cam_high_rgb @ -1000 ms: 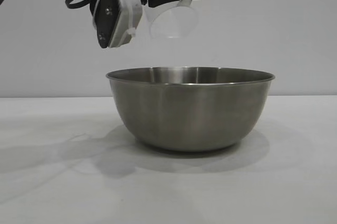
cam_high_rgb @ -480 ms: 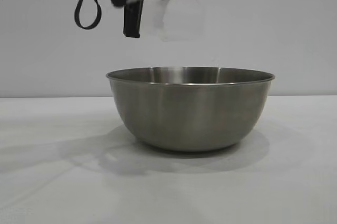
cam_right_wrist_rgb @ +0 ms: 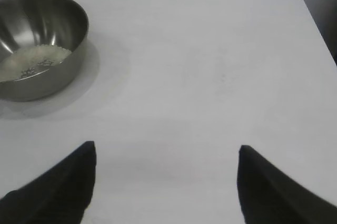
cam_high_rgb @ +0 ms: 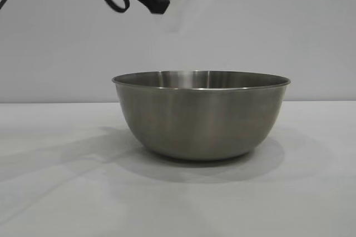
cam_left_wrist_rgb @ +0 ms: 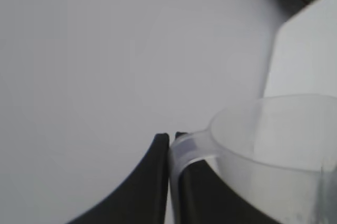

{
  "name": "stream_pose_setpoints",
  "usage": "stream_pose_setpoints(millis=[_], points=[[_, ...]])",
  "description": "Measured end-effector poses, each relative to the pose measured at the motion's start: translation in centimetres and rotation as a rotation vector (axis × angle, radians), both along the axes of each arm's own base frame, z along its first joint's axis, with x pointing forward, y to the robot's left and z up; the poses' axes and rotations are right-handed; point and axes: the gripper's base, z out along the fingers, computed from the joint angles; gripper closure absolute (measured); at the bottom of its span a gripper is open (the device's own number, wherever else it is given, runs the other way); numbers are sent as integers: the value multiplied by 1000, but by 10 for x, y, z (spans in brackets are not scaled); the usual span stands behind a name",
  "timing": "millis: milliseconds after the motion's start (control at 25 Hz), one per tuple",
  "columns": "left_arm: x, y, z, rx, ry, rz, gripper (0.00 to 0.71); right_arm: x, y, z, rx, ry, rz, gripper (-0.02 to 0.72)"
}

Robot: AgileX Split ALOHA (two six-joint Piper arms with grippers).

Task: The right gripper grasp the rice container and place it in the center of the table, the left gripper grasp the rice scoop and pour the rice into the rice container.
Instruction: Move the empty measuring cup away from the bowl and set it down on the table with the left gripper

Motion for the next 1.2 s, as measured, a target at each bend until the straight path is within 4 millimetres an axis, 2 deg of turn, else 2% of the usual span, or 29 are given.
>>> stream_pose_setpoints(millis=[160, 320, 560, 680, 920, 1200], points=[[7, 16, -3, -173, 113, 159, 710, 0, 0, 0, 0, 0, 0, 226], [2, 35, -22, -272, 227, 321, 710, 0, 0, 0, 0, 0, 0, 226], [-7, 84, -44, -523, 350, 479, 710, 0, 0, 0, 0, 0, 0, 226], [-12, 107, -55, -581, 399, 542, 710, 0, 0, 0, 0, 0, 0, 226], [-20, 112, -72, -533, 442, 529, 710, 0, 0, 0, 0, 0, 0, 226], [-25, 109, -124, -509, 613, 533, 710, 0, 0, 0, 0, 0, 0, 226]])
